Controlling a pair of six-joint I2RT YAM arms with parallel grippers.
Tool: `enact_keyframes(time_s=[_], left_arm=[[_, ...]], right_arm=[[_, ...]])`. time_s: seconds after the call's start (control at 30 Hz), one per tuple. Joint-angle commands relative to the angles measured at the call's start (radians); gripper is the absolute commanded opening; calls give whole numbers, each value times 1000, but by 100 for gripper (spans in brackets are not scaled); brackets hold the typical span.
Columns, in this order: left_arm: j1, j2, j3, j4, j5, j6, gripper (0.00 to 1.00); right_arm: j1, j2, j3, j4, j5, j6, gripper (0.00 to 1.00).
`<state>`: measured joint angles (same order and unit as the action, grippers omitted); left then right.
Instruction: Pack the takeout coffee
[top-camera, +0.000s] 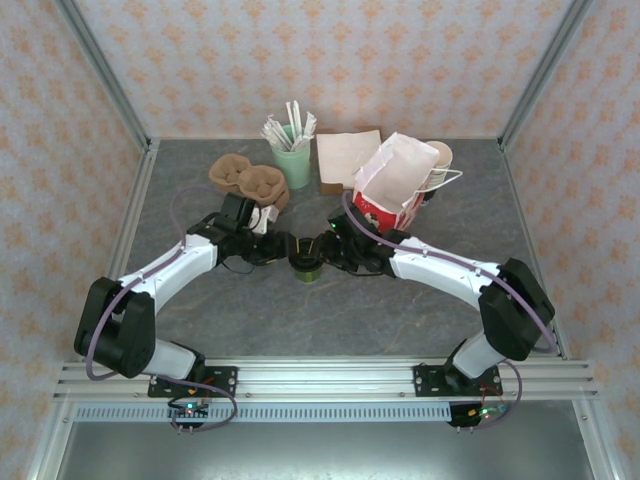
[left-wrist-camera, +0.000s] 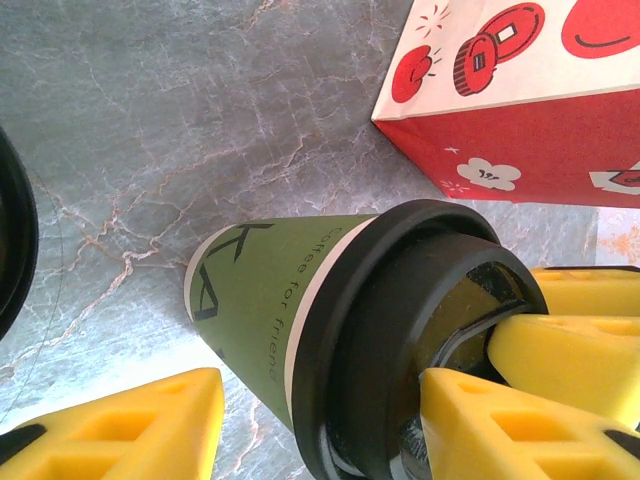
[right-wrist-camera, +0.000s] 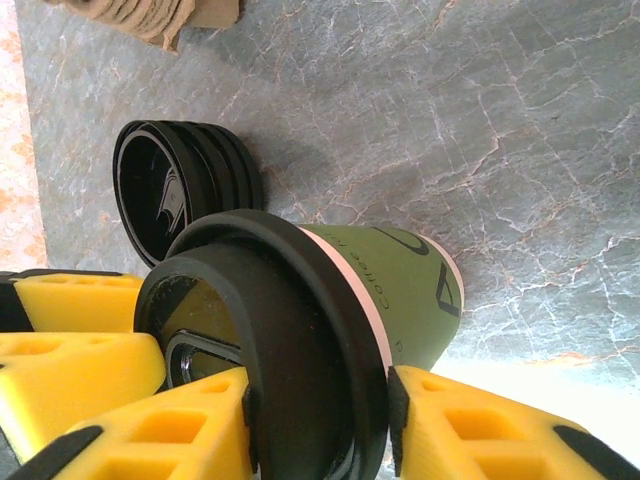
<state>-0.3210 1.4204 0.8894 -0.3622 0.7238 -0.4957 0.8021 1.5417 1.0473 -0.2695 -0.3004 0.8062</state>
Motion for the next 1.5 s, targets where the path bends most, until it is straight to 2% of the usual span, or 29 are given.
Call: enact_keyframes(time_s=[0.0, 0.3, 0.53, 0.8, 1.13, 1.47], left_arm=[[-5, 22, -20, 10, -32, 9, 55], [-5, 6, -50, 8, -41, 11, 54], [-5, -13, -56, 3, -39, 10, 54], [-5, -62, -11, -31, -34, 0, 55], [-5, -87, 35, -62, -40, -1, 60], [-3, -89, 96, -86, -58, 2, 63]], right_arm=[[3, 17, 7, 15, 4, -6, 36], [2, 19, -76, 110, -12, 49, 29], [2, 7, -94, 129, -18, 45, 29], [5, 14, 18, 42, -36, -9, 49], [9, 32, 79, 17, -50, -25, 58], [9, 35, 67, -14, -15, -21, 59]])
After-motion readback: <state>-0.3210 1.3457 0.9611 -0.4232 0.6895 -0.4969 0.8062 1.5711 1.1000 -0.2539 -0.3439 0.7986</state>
